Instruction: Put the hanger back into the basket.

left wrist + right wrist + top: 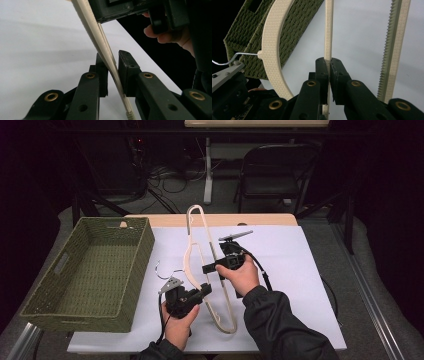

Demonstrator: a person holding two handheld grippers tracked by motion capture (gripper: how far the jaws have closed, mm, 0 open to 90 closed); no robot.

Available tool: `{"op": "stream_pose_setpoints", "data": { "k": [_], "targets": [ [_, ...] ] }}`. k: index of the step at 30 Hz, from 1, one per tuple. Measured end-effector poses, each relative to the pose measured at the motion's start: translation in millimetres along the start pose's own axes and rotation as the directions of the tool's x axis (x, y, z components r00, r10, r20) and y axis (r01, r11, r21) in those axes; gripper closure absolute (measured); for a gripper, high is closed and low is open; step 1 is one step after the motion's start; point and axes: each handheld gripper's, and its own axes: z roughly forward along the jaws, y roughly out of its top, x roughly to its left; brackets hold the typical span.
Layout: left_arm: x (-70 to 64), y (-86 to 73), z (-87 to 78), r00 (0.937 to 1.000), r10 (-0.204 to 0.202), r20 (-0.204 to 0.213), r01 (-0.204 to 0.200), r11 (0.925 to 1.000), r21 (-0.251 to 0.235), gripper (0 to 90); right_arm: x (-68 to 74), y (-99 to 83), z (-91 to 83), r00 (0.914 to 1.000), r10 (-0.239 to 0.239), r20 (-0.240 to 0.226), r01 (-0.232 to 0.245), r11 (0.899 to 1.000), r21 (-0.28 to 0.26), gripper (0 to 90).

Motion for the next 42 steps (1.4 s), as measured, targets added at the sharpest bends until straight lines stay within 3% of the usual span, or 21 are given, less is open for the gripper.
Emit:
{"op": "stream_pose_setpoints", "data": {
  "k": [6,8,12,18,24,33,42],
  "targets": [
    [1.0,-0.2,-0.2,0.9999,-0.011,-0.002,0.011,0.9999,0.007,80.1,-1.0,-0.8,0.8,1.0000,0.001,0.002,-0.001,1.000,-0.001,85.8],
    [2.5,0.5,-0.7,0.9980,-0.061,0.014,0.061,0.9981,0.009,81.0,-0.6,-0.9,0.5,1.0000,0.005,0.003,-0.005,1.000,0.002,85.7],
    [6.9,2.2,-1.8,0.9853,-0.166,0.041,0.165,0.9860,0.025,83.7,0.1,-0.7,0.0,0.9999,-0.008,0.007,0.008,1.000,0.003,85.4],
    [10.4,3.3,-2.1,0.9712,-0.232,0.054,0.231,0.9725,0.033,85.5,1.1,-0.9,1.4,0.9998,-0.010,0.017,0.010,1.000,-0.005,85.3],
    [11.6,5.6,-3.9,0.9676,-0.244,0.064,0.242,0.9693,0.042,86.5,2.4,-1.3,-0.6,0.9998,-0.015,0.015,0.015,1.000,-0.009,84.8],
    [10.8,13.7,-7.3,0.9701,-0.234,0.066,0.231,0.9719,0.045,87.0,6.1,-2.5,-7.0,0.9971,-0.064,0.042,0.065,0.997,-0.045,77.7],
    [17.1,24.6,-15.4,0.9742,-0.225,0.014,0.224,0.9730,0.053,87.0,7.7,-4.7,-20.9,0.9947,-0.089,0.052,0.093,0.992,-0.080,63.4]
  ]
}}
